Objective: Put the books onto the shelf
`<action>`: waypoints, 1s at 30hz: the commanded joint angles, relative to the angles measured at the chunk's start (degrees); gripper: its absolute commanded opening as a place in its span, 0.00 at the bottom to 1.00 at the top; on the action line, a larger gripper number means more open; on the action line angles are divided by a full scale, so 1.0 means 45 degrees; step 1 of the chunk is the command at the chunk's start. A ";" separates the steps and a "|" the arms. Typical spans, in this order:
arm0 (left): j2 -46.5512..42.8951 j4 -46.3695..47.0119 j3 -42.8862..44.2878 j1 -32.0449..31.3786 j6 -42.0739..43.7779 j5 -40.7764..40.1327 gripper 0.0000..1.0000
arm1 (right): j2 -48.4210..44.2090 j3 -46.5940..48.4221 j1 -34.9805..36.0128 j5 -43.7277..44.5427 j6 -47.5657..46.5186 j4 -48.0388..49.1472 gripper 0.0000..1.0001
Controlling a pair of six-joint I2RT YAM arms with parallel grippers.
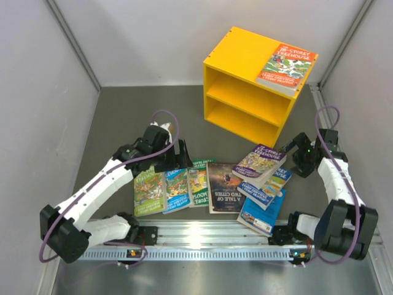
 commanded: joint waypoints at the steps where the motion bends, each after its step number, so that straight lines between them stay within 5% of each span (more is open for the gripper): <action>1: -0.1021 -0.0596 -0.0126 -0.0043 -0.0019 -0.0645 0.96 | 0.0736 0.0404 -0.0502 0.0480 -0.0852 0.1770 1.00; 23: -0.2117 -0.2141 -0.0321 -0.0023 -0.0331 -0.1546 0.96 | 0.2475 -0.3229 -0.0621 -0.0985 0.0414 0.7280 0.99; 30: -0.1746 -0.2277 0.0010 -0.0023 -0.0215 -0.1526 0.96 | 0.3217 -0.3308 -0.0308 -0.1278 0.0884 0.8395 0.90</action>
